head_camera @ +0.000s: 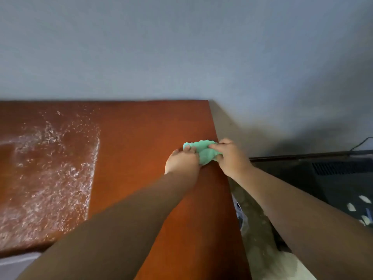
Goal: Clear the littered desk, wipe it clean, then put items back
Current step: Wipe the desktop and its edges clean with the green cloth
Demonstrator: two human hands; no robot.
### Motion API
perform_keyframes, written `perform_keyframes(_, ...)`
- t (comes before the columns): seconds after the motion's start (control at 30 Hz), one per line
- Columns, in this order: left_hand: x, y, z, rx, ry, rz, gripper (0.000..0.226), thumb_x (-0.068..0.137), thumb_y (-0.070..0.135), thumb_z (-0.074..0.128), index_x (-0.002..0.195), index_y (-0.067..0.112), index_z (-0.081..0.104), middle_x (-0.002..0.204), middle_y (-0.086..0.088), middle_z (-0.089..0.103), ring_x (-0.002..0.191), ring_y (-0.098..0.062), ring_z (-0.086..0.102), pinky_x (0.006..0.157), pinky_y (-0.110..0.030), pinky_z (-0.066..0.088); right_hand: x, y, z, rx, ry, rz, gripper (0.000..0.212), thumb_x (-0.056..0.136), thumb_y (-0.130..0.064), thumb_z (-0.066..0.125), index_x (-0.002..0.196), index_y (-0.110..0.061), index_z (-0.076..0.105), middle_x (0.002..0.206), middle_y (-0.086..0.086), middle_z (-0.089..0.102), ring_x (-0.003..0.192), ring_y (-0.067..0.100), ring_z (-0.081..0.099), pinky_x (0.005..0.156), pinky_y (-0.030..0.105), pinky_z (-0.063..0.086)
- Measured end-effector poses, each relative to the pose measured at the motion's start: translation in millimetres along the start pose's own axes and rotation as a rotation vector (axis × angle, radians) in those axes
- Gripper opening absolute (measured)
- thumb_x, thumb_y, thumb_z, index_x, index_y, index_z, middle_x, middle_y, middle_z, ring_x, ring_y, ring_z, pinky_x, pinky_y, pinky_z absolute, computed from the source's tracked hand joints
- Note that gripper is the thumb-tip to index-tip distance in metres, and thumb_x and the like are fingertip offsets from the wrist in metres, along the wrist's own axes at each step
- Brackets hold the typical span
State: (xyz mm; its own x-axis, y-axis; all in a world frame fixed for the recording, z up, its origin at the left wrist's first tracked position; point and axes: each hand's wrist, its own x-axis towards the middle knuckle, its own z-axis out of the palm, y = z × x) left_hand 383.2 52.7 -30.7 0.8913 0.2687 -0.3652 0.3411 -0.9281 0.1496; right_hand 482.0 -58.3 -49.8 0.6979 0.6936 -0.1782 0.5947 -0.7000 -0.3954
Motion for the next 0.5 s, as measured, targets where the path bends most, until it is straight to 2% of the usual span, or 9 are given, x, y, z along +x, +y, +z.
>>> perform_keyframes(0.17, 115, -45, -40, 0.016, 0.068, -0.017, 0.042, 0.099, 0.022, 0.039, 0.139, 0.012, 0.037, 0.143, -0.004, 0.04, 0.124, -0.022, 0.045, 0.107, -0.031, 0.026, 121, -5, -23, -0.077, 0.062, 0.018, 0.034, 0.089, -0.008, 0.056, 0.122, -0.013, 0.063, 0.109, 0.017, 0.054, 0.101, 0.033, 0.054, 0.087, 0.035, 0.043)
perform_keyframes(0.33, 153, -77, -56, -0.033, 0.161, -0.011, 0.032, 0.098, 0.024, 0.04, 0.127, 0.015, 0.05, 0.126, -0.004, 0.057, 0.112, -0.024, 0.053, 0.092, -0.029, 0.036, 164, -21, -19, -0.045, 0.148, 0.045, 0.038, 0.083, -0.001, 0.054, 0.117, -0.013, 0.065, 0.111, 0.015, 0.053, 0.107, 0.032, 0.05, 0.092, 0.036, 0.045)
perform_keyframes(0.4, 153, -88, -56, -0.055, 0.168, 0.015, 0.032, 0.098, 0.027, 0.038, 0.125, 0.019, 0.054, 0.122, -0.001, 0.06, 0.112, -0.022, 0.051, 0.098, -0.028, 0.033, 164, -29, -14, -0.034, 0.153, 0.056, 0.038, 0.083, -0.002, 0.052, 0.116, -0.014, 0.065, 0.11, 0.014, 0.051, 0.107, 0.031, 0.049, 0.09, 0.033, 0.046)
perform_keyframes(0.5, 143, -100, -53, 0.024, 0.139, 0.054, 0.036, 0.099, 0.027, 0.035, 0.129, 0.018, 0.051, 0.13, 0.001, 0.055, 0.117, -0.019, 0.05, 0.114, -0.031, 0.012, 158, -43, -11, -0.013, 0.114, 0.038, 0.038, 0.085, -0.006, 0.051, 0.12, -0.016, 0.063, 0.112, 0.013, 0.05, 0.107, 0.03, 0.049, 0.091, 0.033, 0.044)
